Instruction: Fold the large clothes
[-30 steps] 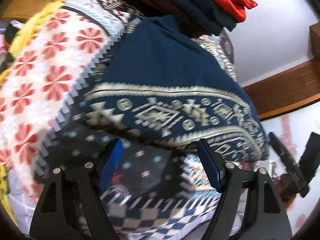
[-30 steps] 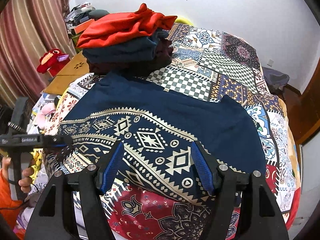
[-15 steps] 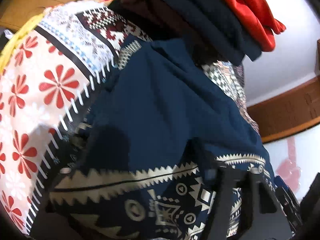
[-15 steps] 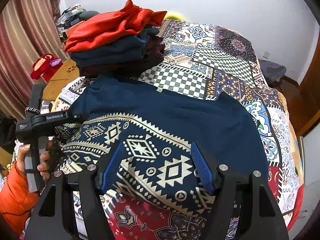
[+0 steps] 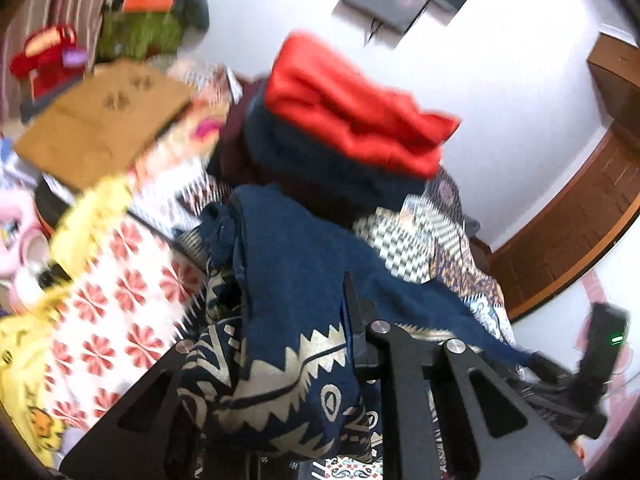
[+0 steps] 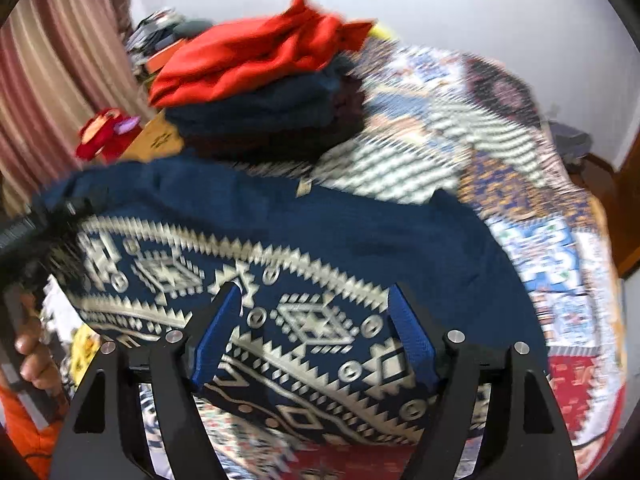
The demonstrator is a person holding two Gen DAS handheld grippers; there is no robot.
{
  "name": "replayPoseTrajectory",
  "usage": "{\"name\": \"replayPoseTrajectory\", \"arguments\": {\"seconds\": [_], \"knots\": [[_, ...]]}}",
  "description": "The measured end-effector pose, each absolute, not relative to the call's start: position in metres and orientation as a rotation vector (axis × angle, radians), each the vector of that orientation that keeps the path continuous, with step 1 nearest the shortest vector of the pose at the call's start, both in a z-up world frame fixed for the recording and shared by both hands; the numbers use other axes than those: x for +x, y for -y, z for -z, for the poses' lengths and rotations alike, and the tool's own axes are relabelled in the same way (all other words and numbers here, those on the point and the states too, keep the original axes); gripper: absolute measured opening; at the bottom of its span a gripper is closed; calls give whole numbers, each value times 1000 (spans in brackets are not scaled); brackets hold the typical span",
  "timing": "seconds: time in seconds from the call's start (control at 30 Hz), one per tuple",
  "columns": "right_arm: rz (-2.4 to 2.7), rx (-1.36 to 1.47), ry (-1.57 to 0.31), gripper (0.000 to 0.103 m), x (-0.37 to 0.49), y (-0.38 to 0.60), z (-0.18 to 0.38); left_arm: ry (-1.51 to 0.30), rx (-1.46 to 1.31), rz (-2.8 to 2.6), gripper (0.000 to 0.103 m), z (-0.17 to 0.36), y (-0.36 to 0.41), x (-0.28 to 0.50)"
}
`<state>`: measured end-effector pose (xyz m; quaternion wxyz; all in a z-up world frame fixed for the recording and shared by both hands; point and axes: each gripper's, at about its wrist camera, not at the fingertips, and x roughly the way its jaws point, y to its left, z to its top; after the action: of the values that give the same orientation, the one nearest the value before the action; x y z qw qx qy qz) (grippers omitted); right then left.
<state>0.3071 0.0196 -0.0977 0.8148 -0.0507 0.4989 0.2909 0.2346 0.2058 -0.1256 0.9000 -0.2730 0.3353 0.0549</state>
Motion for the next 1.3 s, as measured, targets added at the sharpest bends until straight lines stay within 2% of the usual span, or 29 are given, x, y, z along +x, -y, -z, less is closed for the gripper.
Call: {"name": "replayPoseTrajectory", "arguments": {"seconds": [0.17,0.37,0.57,0.67,0.87,1.03,1.13,1.2,1.3], "knots": [[-675,-140,-1165,74,300,-49,130,-631,-495,-127,16,94,-198,218],[-728,-70,-1201,74,305,-32,123,-630,-368,-137,16,81,-168,218],[-657,61,-1098,74,305,32,91,-626,-281,-76,16,65,-123,247],[-500,38,-1010,74,302,72,75,-632,-212,-7,16,61,-80,269],[-333,74,-982,74,296,144,68,-756,-113,135,17,98,1,317],[-263,119,-1009,74,294,170,72,-1009,-133,308,17,158,35,342],[-258,132,-1004,74,293,171,68,-1011,-72,318,28,161,42,334],[-265,130,-992,74,294,167,64,-993,-41,350,44,153,41,324],[-295,124,-957,74,297,159,54,-950,-8,401,53,130,42,305]]}}
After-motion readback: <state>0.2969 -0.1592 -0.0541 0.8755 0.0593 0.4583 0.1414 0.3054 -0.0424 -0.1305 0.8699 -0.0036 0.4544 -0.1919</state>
